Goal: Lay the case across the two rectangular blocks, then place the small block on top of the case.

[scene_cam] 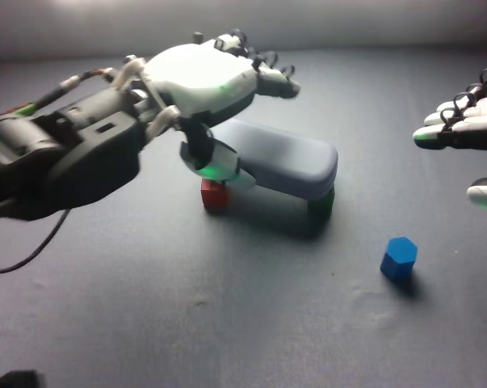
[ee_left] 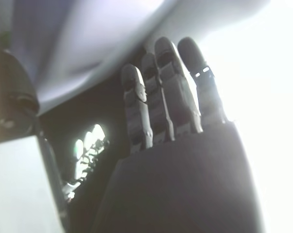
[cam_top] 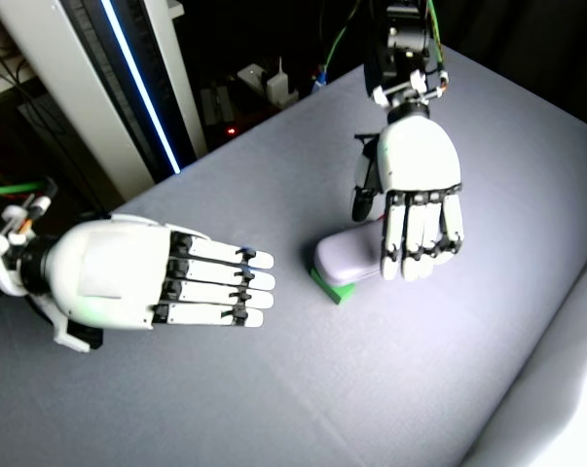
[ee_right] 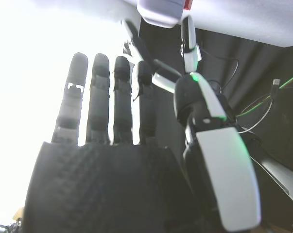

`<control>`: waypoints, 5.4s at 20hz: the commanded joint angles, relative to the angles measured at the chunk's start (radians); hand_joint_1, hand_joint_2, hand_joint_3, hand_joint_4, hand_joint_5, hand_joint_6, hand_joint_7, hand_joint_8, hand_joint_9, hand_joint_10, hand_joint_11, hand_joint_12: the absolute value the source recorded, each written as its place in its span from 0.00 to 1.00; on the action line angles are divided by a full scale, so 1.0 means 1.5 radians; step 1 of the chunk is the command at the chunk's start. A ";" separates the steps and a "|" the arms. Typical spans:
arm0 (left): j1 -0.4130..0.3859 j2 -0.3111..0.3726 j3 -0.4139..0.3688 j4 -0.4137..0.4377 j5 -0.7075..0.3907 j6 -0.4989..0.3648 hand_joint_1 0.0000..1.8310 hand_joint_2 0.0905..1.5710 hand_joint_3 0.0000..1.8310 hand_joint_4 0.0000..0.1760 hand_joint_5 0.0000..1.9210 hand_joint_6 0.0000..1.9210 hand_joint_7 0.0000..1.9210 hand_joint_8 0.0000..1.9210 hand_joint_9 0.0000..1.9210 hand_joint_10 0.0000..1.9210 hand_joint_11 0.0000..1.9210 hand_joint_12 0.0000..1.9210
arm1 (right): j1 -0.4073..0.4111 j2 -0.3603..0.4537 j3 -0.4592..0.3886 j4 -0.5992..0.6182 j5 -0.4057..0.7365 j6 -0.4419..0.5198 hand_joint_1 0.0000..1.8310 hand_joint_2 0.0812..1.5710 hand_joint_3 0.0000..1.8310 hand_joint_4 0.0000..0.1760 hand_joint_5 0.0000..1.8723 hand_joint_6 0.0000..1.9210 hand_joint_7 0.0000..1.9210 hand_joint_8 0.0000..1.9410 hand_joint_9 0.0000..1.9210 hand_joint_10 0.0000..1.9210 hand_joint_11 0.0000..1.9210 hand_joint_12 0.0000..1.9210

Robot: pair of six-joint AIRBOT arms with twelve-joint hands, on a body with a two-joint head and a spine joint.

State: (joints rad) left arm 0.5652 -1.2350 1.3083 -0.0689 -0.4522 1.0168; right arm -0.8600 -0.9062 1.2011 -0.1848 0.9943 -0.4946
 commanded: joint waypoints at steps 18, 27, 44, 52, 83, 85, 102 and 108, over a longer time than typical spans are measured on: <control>0.356 0.310 -0.286 -0.149 -0.647 -0.050 0.49 0.58 0.00 0.00 0.05 0.00 0.05 0.00 0.05 0.00 0.00 0.23 | 0.084 -0.035 0.007 -0.216 -0.077 0.091 0.47 0.62 0.00 0.00 0.24 0.00 0.25 0.00 0.29 0.01 0.07 0.67; 0.390 0.302 -0.284 -0.180 -0.672 -0.084 0.53 0.57 0.00 0.00 0.09 0.00 0.08 0.00 0.07 0.00 0.00 0.26 | 0.120 -0.085 0.035 -0.283 -0.163 0.097 0.56 0.62 0.00 0.00 0.26 0.00 0.25 0.00 0.30 0.00 0.06 0.67; 0.395 0.296 -0.284 -0.186 -0.680 -0.092 0.52 0.56 0.00 0.00 0.10 0.00 0.09 0.00 0.07 0.00 0.00 0.31 | 0.126 -0.125 0.078 -0.276 -0.217 0.096 0.56 0.61 0.00 0.00 0.36 0.01 0.37 0.01 0.42 0.02 0.18 0.62; 0.396 0.295 -0.284 -0.187 -0.681 -0.094 0.53 0.57 0.00 0.00 0.10 0.00 0.09 0.00 0.07 0.00 0.00 0.32 | 0.129 -0.134 0.084 -0.267 -0.217 0.096 0.54 0.61 0.00 0.00 0.39 0.00 0.41 0.04 0.28 0.55 0.20 0.79; 0.400 0.287 -0.279 -0.194 -0.684 -0.101 0.50 0.58 0.00 0.00 0.10 0.00 0.10 0.00 0.10 0.00 0.00 0.41 | 0.129 -0.135 0.075 -0.271 -0.203 0.096 0.53 0.56 0.00 0.00 0.37 0.14 0.30 0.42 0.31 0.62 0.25 0.82; 0.400 0.286 -0.278 -0.194 -0.684 -0.102 0.52 0.58 0.00 0.00 0.11 0.00 0.10 0.00 0.09 0.00 0.00 0.40 | 0.132 -0.136 0.073 -0.278 -0.202 0.096 0.54 0.56 0.00 0.00 0.39 0.09 0.31 0.42 0.32 0.62 0.27 0.82; 0.400 0.283 -0.277 -0.195 -0.689 -0.109 0.51 0.58 0.00 0.00 0.10 0.00 0.10 0.00 0.10 0.00 0.00 0.40 | 0.134 -0.142 0.077 -0.282 -0.208 0.096 0.66 0.70 0.00 0.00 0.47 0.58 0.53 0.48 0.43 0.58 0.37 0.77; 0.401 0.283 -0.277 -0.195 -0.691 -0.111 0.50 0.58 0.00 0.00 0.11 0.00 0.11 0.00 0.11 0.00 0.00 0.42 | 0.134 -0.142 0.076 -0.281 -0.207 0.096 0.57 0.55 0.00 0.00 0.40 0.16 0.43 0.20 0.37 0.44 0.27 0.70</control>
State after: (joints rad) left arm 1.1667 -0.8074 0.8879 -0.3710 -1.3560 0.8577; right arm -0.6682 -1.1191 1.3136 -0.6315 0.6094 -0.3515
